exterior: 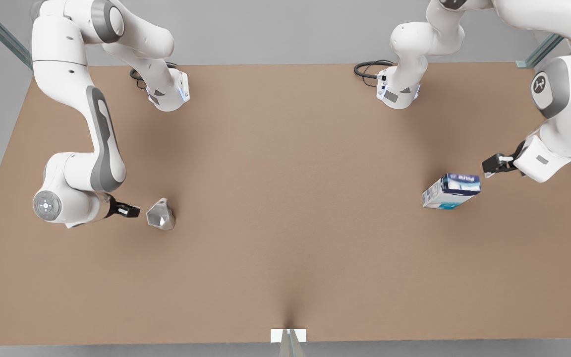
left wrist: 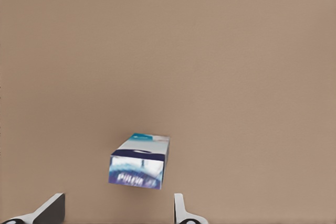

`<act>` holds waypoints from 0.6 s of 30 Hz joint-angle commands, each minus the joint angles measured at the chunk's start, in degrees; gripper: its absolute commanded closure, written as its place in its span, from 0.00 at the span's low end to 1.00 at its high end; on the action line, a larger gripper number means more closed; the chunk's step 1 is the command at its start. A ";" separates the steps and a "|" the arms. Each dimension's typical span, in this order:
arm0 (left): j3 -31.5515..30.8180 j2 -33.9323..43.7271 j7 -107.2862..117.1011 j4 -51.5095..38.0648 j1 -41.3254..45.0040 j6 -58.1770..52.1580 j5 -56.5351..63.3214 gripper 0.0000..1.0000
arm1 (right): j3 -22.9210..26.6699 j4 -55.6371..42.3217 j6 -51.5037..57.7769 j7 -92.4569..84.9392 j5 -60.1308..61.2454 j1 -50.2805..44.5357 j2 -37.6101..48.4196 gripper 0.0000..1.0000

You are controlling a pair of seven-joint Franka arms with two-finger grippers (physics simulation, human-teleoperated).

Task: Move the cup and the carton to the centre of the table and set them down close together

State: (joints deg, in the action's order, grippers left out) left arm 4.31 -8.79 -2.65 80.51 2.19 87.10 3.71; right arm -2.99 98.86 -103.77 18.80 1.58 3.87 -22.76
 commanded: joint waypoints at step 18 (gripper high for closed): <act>0.09 0.09 -0.25 0.00 -0.43 0.00 -0.02 0.00 | 1.50 10.21 -11.80 9.59 12.39 -0.27 -0.27 0.00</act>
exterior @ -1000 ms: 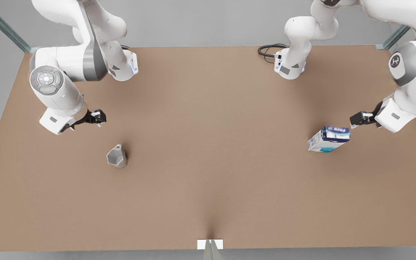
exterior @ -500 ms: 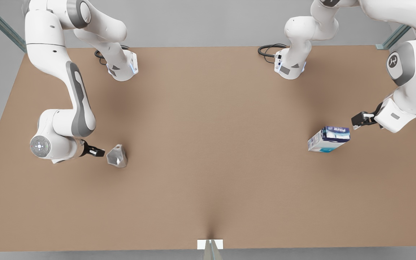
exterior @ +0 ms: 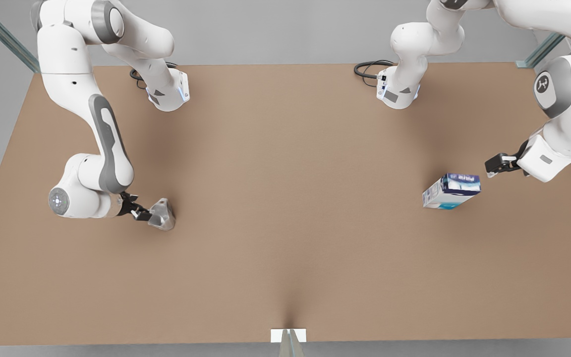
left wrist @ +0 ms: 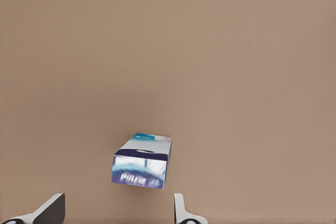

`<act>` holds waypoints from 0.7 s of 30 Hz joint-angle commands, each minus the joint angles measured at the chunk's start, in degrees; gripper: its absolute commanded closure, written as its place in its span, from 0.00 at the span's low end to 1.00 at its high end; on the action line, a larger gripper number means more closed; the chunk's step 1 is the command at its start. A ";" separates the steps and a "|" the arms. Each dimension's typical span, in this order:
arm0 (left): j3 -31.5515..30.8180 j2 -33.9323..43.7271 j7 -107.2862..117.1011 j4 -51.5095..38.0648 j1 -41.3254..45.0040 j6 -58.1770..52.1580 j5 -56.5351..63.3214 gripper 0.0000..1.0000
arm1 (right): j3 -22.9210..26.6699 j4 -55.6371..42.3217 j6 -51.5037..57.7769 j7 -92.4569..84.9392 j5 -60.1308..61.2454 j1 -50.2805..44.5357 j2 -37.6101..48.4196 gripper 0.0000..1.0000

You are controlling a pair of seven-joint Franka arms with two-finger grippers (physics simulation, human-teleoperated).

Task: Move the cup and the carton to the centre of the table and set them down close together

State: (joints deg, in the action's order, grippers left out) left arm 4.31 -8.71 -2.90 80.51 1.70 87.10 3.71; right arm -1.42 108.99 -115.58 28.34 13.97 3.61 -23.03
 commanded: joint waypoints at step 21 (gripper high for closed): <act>0.17 -0.44 0.00 -0.09 -0.03 0.09 0.07 0.00 | 0.54 -1.06 -1.93 -0.04 1.14 -2.20 -5.18 0.59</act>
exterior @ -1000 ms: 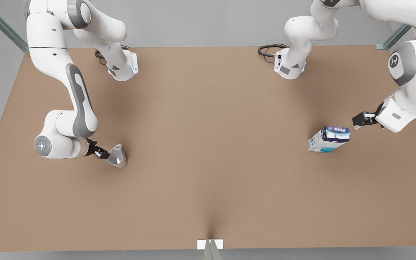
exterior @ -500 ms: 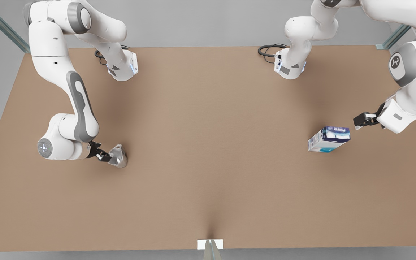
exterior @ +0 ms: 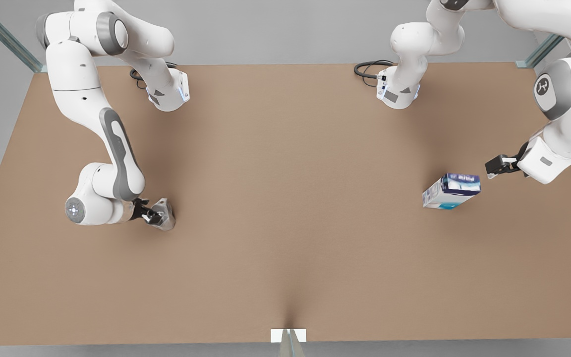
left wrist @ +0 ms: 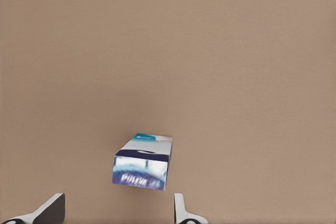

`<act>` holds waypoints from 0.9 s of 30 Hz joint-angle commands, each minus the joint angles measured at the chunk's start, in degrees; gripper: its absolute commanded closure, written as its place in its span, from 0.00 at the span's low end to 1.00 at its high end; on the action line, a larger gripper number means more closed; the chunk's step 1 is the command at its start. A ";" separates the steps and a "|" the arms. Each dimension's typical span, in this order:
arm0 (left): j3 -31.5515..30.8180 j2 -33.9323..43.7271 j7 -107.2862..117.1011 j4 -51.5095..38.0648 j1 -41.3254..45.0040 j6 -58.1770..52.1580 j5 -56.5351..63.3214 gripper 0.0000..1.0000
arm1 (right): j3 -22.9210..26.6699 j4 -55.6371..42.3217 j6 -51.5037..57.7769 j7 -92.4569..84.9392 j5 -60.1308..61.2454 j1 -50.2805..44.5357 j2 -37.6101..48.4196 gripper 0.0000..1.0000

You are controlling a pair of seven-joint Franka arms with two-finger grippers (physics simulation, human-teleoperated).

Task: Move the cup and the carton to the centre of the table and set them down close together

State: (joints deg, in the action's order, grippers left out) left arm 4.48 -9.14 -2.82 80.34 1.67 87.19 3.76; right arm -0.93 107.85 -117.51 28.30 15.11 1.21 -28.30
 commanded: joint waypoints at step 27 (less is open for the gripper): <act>-0.17 -1.58 0.27 -2.12 0.53 0.09 -1.03 0.00 | 17.27 -42.90 3.25 7.12 20.48 -37.59 -22.33 0.79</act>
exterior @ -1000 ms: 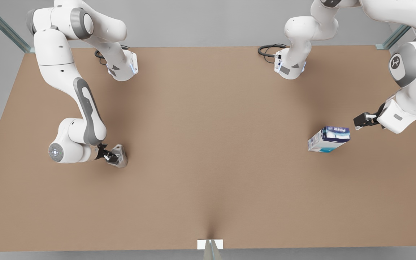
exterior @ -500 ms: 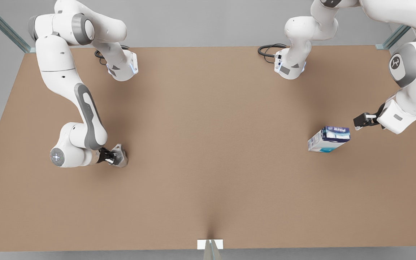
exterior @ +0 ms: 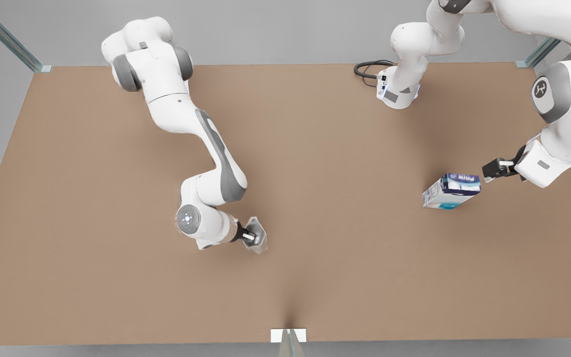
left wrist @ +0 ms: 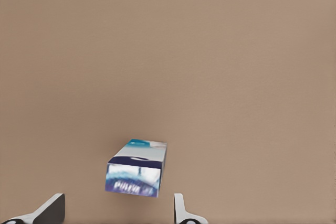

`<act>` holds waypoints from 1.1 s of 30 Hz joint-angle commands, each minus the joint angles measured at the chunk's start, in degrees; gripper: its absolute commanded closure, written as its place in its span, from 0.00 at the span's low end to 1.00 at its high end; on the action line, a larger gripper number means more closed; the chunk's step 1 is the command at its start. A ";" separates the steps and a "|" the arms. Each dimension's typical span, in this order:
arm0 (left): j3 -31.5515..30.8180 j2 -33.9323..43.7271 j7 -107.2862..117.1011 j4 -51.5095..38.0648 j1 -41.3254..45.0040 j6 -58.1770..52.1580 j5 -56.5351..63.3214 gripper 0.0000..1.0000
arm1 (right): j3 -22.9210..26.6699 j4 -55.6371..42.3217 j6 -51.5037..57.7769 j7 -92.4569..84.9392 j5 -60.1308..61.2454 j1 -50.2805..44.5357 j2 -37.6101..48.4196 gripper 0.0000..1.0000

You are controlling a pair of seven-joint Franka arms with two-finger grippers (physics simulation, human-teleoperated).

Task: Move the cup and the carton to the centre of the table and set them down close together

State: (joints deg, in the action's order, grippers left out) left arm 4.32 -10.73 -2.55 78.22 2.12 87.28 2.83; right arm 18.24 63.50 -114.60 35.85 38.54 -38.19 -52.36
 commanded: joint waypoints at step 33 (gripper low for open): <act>-4.76 6.50 -70.40 13.25 0.52 14.40 5.26 0.00 | -12.07 9.26 25.66 -34.98 -45.39 20.07 29.76 0.00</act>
State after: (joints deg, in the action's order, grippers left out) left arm -0.36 -2.52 -75.55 94.50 2.69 104.03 6.77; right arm 2.80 77.30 -90.17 1.19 -7.47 -14.42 -18.45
